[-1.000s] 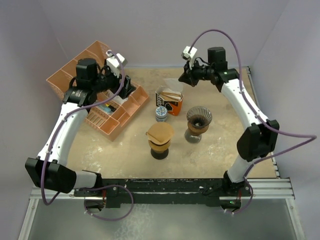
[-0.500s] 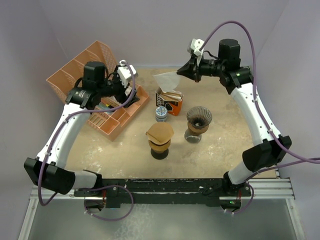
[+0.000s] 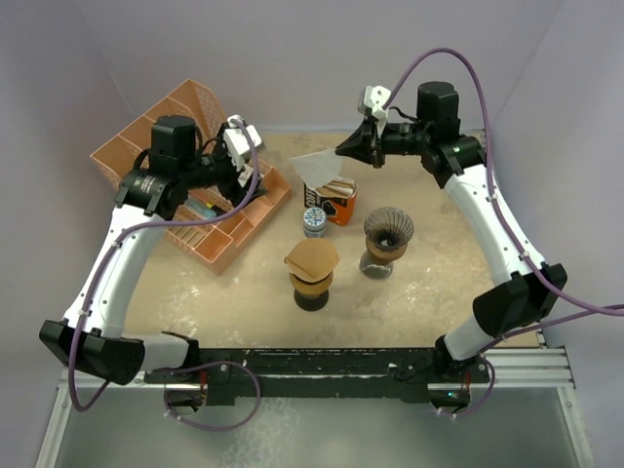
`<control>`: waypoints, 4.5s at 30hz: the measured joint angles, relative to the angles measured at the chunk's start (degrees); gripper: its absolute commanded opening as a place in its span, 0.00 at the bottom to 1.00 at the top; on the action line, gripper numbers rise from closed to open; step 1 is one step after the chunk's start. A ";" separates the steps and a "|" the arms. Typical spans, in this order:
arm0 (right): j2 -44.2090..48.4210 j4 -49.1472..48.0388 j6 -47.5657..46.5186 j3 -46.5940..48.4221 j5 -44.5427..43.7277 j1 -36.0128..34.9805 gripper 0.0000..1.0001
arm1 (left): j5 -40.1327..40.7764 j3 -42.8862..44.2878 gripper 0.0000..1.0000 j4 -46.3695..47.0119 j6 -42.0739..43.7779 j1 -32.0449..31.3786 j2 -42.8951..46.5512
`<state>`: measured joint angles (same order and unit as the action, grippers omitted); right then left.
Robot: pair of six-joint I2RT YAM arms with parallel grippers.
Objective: Place the coffee filter in the dripper
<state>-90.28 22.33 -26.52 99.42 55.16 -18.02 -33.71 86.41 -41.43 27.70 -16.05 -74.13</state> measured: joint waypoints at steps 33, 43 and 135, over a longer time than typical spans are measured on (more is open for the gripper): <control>-0.35 0.07 -4.52 -1.40 -0.33 -8.63 0.00 | -1.38 11.65 0.80 -10.58 5.11 -4.39 -7.39; 0.90 -0.17 -5.97 -3.04 0.09 -9.31 0.00 | -3.98 11.63 0.51 -10.62 5.99 -4.76 -7.52; 10.58 -42.38 20.26 -27.58 1.46 -9.31 0.44 | -34.67 -5.70 0.00 17.86 -22.67 6.25 4.07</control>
<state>-79.70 -20.05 -6.26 71.83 56.62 -27.33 -68.38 80.71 -23.57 5.04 -9.80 -70.06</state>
